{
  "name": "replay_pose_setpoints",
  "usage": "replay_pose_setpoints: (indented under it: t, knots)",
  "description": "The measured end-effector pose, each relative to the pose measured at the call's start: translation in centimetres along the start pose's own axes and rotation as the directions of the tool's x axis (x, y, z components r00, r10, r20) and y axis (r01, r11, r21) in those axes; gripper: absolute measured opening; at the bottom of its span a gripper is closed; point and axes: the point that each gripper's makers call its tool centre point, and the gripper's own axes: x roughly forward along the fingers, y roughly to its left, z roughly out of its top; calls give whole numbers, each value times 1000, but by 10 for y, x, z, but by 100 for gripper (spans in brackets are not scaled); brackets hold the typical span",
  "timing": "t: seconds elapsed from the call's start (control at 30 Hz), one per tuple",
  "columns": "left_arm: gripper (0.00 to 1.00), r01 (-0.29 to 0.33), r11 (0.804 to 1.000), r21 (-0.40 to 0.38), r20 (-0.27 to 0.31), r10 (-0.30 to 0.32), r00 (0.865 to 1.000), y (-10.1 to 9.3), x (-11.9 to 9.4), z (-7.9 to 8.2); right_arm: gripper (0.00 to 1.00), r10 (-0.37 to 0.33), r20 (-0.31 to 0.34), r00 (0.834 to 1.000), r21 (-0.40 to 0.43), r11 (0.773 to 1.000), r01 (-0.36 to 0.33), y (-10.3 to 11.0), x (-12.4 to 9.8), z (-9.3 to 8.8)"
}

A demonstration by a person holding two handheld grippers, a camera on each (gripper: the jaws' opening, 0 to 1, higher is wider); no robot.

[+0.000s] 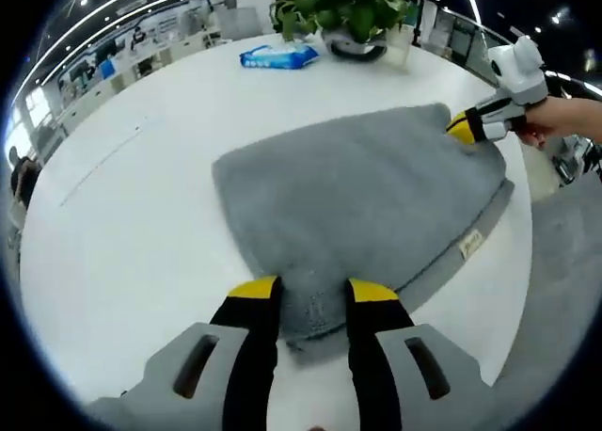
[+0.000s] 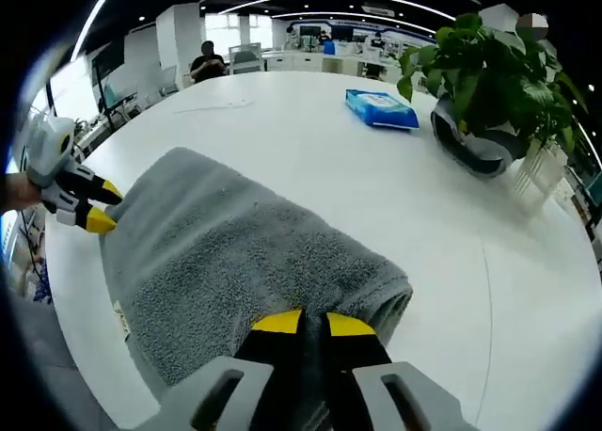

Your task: Open the folded towel by lifting each exposed corner and separating the folded layers until the towel lies flat within the target outline without major curled edges

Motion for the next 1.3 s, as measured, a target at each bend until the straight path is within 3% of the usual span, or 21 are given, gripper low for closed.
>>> replay_pose_setpoints:
  t: [0.27, 0.5, 1.3]
  knots:
    - [27, 46, 997, 61, -43, -43, 998, 8, 3, 1, 4, -12, -12, 1000, 7, 1000, 12, 9, -6, -8]
    - [27, 66, 993, 95, -52, -62, 997, 11, 3, 3, 4, -46, 15, 999, 30, 999, 45, 17, -10, -13]
    - [28, 159, 966, 203, -100, -141, 985, 29, 10, 11, 5, -25, 61, 998, 119, 993, 18, 42, -23, -27]
